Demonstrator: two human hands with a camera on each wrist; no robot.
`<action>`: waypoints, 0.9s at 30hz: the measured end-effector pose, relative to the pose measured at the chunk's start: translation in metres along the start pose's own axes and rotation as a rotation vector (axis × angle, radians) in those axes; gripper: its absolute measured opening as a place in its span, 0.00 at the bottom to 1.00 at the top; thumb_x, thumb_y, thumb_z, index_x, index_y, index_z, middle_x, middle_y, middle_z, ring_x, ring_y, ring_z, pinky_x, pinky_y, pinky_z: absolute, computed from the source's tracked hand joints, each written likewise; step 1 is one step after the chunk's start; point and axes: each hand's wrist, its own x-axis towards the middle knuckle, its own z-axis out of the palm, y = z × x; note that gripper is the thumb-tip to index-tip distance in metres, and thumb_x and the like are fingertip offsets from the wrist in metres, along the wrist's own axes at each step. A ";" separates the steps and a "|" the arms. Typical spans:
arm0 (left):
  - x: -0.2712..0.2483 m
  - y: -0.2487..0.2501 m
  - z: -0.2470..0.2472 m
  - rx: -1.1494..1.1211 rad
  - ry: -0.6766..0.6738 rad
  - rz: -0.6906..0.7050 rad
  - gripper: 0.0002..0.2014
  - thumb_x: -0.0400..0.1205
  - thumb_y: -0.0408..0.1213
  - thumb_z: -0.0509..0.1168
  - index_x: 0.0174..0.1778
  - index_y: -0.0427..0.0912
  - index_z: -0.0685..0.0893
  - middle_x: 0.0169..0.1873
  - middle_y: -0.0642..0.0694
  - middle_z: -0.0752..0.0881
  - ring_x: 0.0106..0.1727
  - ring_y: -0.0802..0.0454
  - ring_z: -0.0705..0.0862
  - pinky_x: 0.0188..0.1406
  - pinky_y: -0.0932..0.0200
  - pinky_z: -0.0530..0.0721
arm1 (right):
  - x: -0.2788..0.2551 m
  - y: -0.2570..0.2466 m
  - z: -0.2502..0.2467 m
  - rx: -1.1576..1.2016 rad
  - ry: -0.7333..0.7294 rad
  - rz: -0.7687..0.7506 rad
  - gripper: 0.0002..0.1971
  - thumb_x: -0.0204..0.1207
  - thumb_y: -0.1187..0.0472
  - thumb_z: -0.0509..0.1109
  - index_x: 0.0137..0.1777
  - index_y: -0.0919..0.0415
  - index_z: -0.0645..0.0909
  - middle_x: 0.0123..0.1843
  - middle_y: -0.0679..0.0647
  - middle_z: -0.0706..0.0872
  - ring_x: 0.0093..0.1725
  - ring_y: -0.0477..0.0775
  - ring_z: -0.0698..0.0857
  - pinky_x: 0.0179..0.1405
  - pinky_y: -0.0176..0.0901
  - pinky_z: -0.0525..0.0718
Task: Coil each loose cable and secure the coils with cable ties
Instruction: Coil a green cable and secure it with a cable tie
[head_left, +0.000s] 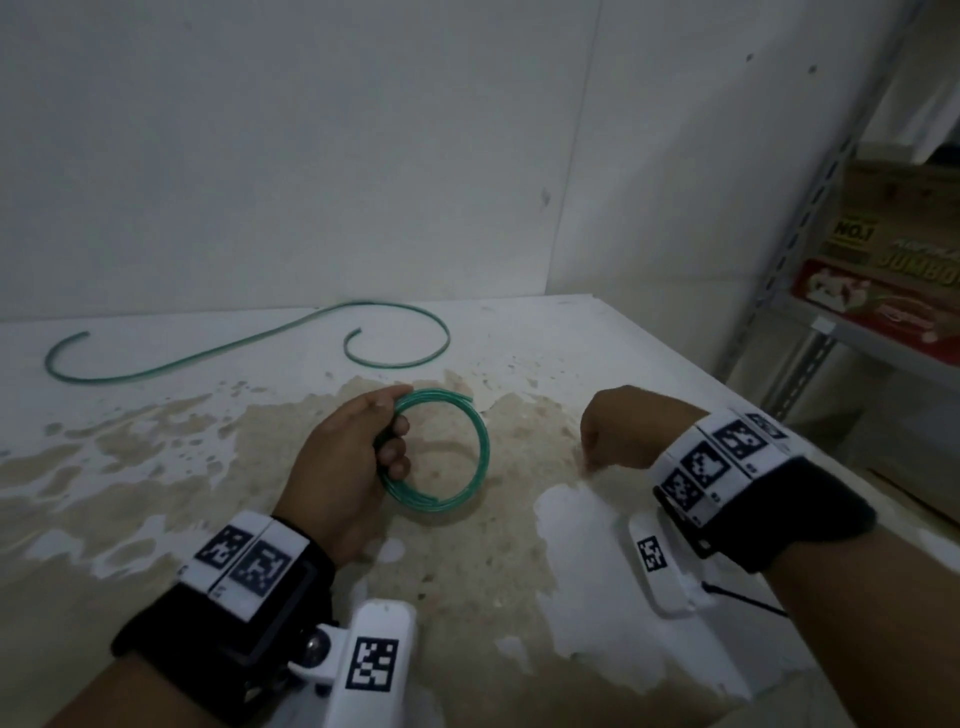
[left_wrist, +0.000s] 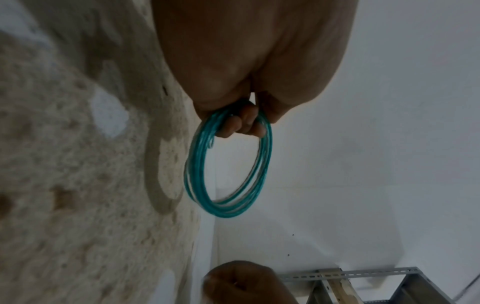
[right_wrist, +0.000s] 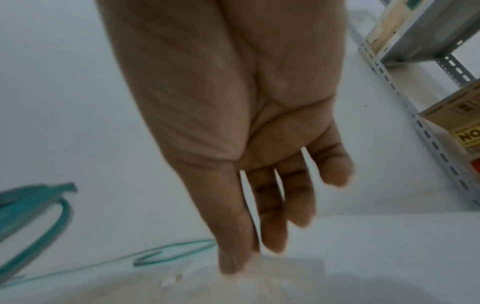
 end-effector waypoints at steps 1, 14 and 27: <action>0.001 0.000 -0.001 0.003 0.010 0.006 0.12 0.88 0.31 0.53 0.53 0.37 0.83 0.30 0.47 0.77 0.22 0.58 0.68 0.20 0.66 0.69 | -0.003 0.000 -0.008 0.041 0.084 -0.015 0.13 0.79 0.56 0.68 0.56 0.64 0.86 0.56 0.56 0.87 0.53 0.54 0.84 0.52 0.40 0.79; 0.018 0.015 -0.026 -0.149 0.252 0.078 0.12 0.88 0.30 0.50 0.57 0.38 0.80 0.30 0.47 0.77 0.24 0.57 0.69 0.22 0.65 0.70 | -0.034 -0.075 -0.051 1.498 0.258 -0.566 0.06 0.79 0.68 0.65 0.42 0.67 0.82 0.35 0.58 0.87 0.29 0.50 0.80 0.32 0.44 0.85; 0.023 0.017 -0.030 -0.061 0.300 0.119 0.12 0.88 0.39 0.53 0.41 0.41 0.76 0.26 0.49 0.75 0.23 0.56 0.67 0.26 0.59 0.66 | 0.005 -0.129 -0.031 1.490 0.244 -0.457 0.06 0.80 0.66 0.66 0.43 0.64 0.83 0.34 0.56 0.87 0.31 0.52 0.83 0.41 0.49 0.87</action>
